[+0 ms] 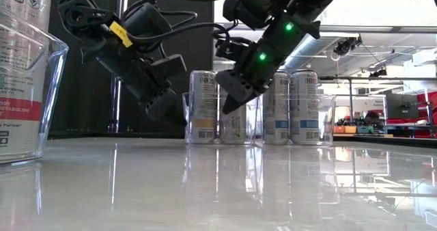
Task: Sort soda cans
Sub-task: Adjust the top middle transparent bin, then adjust the white pink soda cans
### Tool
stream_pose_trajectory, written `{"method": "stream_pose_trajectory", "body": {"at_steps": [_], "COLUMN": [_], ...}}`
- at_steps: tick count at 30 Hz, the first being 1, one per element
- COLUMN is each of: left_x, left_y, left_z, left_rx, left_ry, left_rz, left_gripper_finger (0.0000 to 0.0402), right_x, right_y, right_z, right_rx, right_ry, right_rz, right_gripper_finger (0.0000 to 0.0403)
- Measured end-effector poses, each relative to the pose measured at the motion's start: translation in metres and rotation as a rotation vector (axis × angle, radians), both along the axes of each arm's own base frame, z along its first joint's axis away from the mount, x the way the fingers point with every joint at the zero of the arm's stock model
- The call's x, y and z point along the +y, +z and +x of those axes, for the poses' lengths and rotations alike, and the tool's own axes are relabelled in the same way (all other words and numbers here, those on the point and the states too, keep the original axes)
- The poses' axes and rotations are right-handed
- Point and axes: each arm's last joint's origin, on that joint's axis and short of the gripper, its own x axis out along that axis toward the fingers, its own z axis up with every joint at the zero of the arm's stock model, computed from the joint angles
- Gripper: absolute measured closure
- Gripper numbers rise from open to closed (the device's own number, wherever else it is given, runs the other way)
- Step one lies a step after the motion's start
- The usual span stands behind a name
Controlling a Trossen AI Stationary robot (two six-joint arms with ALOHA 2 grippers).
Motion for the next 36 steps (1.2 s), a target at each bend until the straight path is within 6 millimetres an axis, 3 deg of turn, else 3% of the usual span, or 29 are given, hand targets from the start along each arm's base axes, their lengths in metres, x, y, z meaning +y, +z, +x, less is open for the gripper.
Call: {"method": "stream_pose_trajectory", "body": {"at_steps": [6,9,14,18,23,29,32,36], "left_x": [-0.008,-0.026,-0.061,-0.084,-0.111,-0.155,-0.169,-0.179], "left_y": [0.005,0.014,0.034,0.071,0.126,0.177,0.186,0.188], "left_z": [-0.001,-0.007,-0.030,-0.051,-0.075,-0.095,-0.102,-0.115], "left_rx": [-0.011,-0.013,0.036,0.020,-0.057,-0.161,-0.192,-0.218], "left_ry": [-0.012,-0.051,-0.108,-0.160,-0.290,-0.434,-0.451,-0.423], "left_rz": [0.008,-0.031,0.000,0.011,-0.020,-0.035,-0.018,0.011], "left_gripper_finger": [0.0271,0.0271,0.0278,0.0288,0.0301,0.0327,0.0340,0.0353], "right_x": [0.000,0.008,0.047,0.079,0.115,0.132,0.133,0.134], "right_y": [0.003,0.009,0.024,0.034,0.041,0.060,0.066,0.082], "right_z": [-0.001,-0.002,-0.008,-0.011,-0.010,-0.001,0.003,0.014], "right_rx": [0.007,0.008,-0.030,-0.093,-0.176,-0.392,-0.467,-0.494], "right_ry": [-0.048,0.001,0.111,0.207,0.503,0.878,0.992,1.128], "right_rz": [-0.106,-0.098,-0.124,-0.152,-0.040,0.078,0.039,-0.008], "right_gripper_finger": [0.0403,0.0403,0.0403,0.0403,0.0403,0.0402,0.0391,0.0342]}}
